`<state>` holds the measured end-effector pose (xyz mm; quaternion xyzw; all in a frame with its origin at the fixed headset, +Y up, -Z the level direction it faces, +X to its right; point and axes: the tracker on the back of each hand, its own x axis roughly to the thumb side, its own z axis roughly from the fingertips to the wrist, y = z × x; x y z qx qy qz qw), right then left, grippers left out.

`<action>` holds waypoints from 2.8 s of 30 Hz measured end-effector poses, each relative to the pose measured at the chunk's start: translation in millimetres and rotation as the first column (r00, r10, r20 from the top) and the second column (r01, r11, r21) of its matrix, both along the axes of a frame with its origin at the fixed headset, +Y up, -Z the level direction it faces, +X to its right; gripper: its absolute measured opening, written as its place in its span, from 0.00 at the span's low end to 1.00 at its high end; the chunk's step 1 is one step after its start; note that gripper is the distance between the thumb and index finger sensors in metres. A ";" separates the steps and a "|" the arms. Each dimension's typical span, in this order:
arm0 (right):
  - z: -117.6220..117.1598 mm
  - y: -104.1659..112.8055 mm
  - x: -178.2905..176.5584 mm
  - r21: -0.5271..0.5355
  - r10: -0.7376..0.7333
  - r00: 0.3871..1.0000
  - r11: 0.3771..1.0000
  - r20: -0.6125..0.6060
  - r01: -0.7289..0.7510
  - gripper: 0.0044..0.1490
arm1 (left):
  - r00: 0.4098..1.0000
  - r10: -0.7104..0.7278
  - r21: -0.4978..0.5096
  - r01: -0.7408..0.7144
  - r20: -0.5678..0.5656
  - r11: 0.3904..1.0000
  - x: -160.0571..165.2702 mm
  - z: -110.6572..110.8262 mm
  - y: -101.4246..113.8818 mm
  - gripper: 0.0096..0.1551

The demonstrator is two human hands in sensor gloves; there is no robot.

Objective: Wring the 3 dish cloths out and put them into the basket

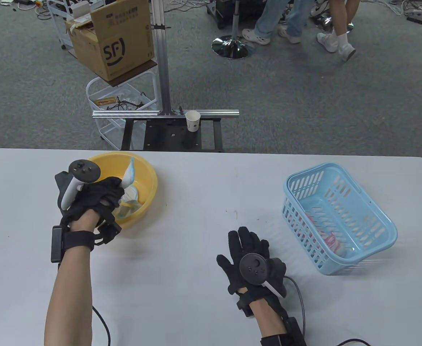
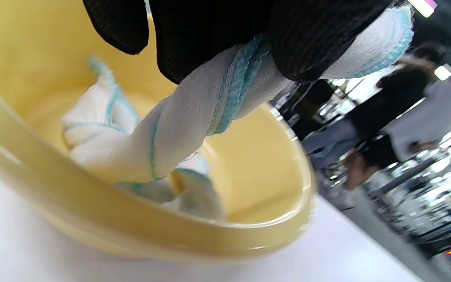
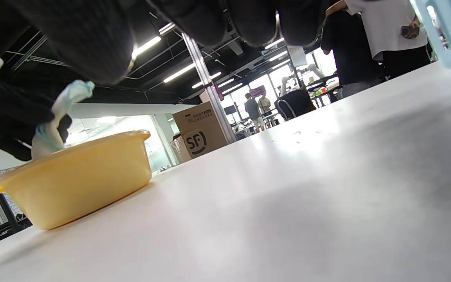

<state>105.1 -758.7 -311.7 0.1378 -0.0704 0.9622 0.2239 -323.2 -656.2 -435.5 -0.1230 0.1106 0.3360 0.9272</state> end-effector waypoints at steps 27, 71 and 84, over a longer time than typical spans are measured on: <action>18.9 19.8 -36.1 0.210 -0.109 0.976 0.966 -0.188 0.148 0.54 | 0.882 0.208 0.361 -0.375 0.424 0.854 96.0 111.4 109.1 0.29; -1.5 3.5 7.7 -0.013 -0.869 0.492 0.492 0.053 0.870 0.31 | 0.619 0.660 -0.319 -0.581 0.424 0.749 170.4 115.9 -92.2 0.65; -0.2 7.6 8.6 0.043 -0.738 0.674 0.673 -0.015 0.738 0.30 | 0.545 0.776 -0.460 -0.627 0.317 0.629 203.4 111.4 -129.2 0.33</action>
